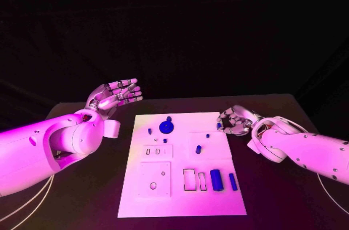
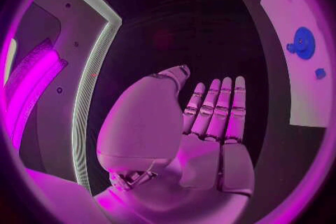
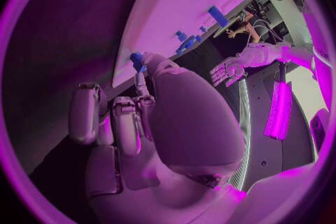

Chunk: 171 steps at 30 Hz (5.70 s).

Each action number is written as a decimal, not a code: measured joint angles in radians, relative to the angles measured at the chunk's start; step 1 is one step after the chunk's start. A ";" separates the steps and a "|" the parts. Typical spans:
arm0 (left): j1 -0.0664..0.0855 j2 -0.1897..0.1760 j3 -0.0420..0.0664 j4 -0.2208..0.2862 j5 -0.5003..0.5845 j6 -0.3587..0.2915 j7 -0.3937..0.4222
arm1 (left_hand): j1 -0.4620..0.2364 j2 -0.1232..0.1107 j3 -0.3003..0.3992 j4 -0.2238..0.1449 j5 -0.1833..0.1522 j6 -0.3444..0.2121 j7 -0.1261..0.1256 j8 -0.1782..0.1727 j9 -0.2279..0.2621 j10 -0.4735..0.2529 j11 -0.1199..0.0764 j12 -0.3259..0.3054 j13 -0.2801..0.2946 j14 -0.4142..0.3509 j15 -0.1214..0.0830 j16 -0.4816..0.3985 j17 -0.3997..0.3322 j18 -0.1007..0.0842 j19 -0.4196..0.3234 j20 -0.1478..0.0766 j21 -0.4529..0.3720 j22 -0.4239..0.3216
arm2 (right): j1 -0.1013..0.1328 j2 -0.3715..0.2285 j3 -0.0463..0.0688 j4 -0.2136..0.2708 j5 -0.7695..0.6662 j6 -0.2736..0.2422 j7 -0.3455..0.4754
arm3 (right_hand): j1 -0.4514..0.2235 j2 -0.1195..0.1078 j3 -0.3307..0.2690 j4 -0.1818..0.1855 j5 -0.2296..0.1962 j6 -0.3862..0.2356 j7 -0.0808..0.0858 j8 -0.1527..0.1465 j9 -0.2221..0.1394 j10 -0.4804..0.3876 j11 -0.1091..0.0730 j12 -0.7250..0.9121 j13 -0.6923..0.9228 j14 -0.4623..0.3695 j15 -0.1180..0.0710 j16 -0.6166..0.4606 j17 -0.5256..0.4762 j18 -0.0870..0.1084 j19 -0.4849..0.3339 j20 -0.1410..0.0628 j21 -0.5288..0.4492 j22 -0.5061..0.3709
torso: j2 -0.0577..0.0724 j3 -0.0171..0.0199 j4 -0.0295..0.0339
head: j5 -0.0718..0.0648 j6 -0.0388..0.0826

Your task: Assemble the parts on the task board

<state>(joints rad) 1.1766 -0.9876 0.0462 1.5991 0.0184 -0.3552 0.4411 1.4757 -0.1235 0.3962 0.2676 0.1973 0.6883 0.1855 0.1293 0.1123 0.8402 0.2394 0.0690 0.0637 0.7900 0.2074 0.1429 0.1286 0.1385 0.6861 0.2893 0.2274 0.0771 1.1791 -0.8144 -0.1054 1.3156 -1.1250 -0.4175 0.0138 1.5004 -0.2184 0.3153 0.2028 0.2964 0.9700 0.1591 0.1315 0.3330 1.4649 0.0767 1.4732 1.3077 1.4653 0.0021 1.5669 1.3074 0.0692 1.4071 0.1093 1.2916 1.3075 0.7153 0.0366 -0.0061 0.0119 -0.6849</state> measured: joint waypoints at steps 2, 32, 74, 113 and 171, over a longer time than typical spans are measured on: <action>0.000 0.000 0.000 0.000 0.000 0.000 0.000 | 0.000 0.000 0.000 0.000 0.000 0.000 0.000 0.000 0.000 0.000 0.000 0.000 0.000 0.000 0.000 0.000 0.000 0.000 0.000 0.000 0.000 0.000 | 0.000 0.002 0.000 -0.002 -0.001 0.002 -0.001 | 0.000 0.000 0.000 0.000 -0.001 0.000 0.000 0.000 0.000 0.000 0.000 0.000 0.000 0.000 0.000 0.000 0.000 0.000 0.000 0.000 0.000 0.000 | 0.000 -0.0001 -0.0002 | 0.001 0.000; 0.000 0.000 0.000 -0.001 0.000 0.001 -0.001 | -0.007 -0.007 0.004 -0.004 0.000 0.000 0.000 0.000 0.000 0.000 0.000 0.000 0.000 0.000 0.000 0.000 0.001 0.000 0.000 0.000 0.000 -0.001 | 0.000 0.023 0.001 -0.027 -0.018 0.014 -0.015 | -0.004 0.004 0.051 -0.009 -0.008 0.056 -0.021 0.035 0.012 0.000 -0.014 0.004 0.000 -0.001 -0.008 0.000 0.000 0.000 0.011 -0.011 0.008 0.001 | 0.000 0.0020 -0.0010 | 0.003 -0.008; 0.000 -0.003 0.000 -0.002 0.000 0.002 -0.002 | -0.007 -0.007 0.011 -0.003 0.000 0.000 0.000 0.000 0.000 0.000 0.000 0.000 0.000 0.000 0.000 0.000 0.002 0.000 0.000 0.000 0.000 -0.002 | -0.003 0.022 0.000 -0.034 -0.021 0.012 -0.022 | -0.057 -0.035 0.053 -0.007 -0.026 0.006 -0.006 0.018 0.002 0.000 -0.014 -0.003 0.000 -0.001 -0.008 0.000 0.000 0.000 0.011 -0.011 0.008 0.000 | 0.000 0.0025 -0.0010 | 0.001 -0.011; 0.000 -0.003 0.000 -0.002 0.000 0.002 -0.003 | -0.007 -0.007 0.011 -0.003 0.000 0.000 0.000 0.000 0.000 0.000 0.000 0.000 0.000 0.000 0.000 0.000 0.003 0.000 0.000 0.000 0.000 -0.002 | -0.001 0.002 0.003 0.043 -0.019 -0.038 -0.048 | -0.070 0.025 0.106 -0.034 -0.093 0.082 -0.058 0.128 0.031 0.000 -0.047 0.004 0.000 -0.001 -0.037 0.000 0.000 0.000 0.038 -0.038 0.035 0.000 | 0.000 0.0026 0.0010 | 0.003 -0.011; 0.000 0.021 0.000 0.001 0.003 0.002 -0.009 | -0.015 -0.007 0.014 -0.006 0.000 0.000 0.000 0.004 0.000 0.000 0.000 0.000 0.000 0.000 0.000 0.000 0.003 0.000 0.000 0.000 0.000 -0.002 | -0.036 0.337 -0.034 0.187 -0.220 -0.074 -0.370 | -0.113 0.025 0.135 -0.028 -0.088 0.053 -0.054 0.163 0.031 0.000 -0.046 -0.012 0.000 -0.001 -0.036 0.000 0.000 0.000 0.041 -0.041 0.035 0.000 | -0.005 -0.0127 0.0044 | 0.085 -0.057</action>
<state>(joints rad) 1.1770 -0.9666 0.0460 1.6004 0.0213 -0.3532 0.4318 1.4611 -0.1301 0.4100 0.2620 0.1973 0.6883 0.1855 0.1331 0.1122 0.8402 0.2393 0.0690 0.0637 0.7900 0.2074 0.1429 0.1320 0.1385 0.6861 0.2893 0.2274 0.0746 1.1432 -0.4778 -0.1389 1.5028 -1.3450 -0.4916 -0.3561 1.3878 -0.1936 0.4502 0.1752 0.2088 1.0225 0.1047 0.2943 0.3637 1.4647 0.0303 1.4613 1.3073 1.4647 -0.0343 1.5669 1.3079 0.0692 1.4483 0.0681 1.3262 1.3075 0.7106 0.0240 -0.0017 0.0970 -0.7423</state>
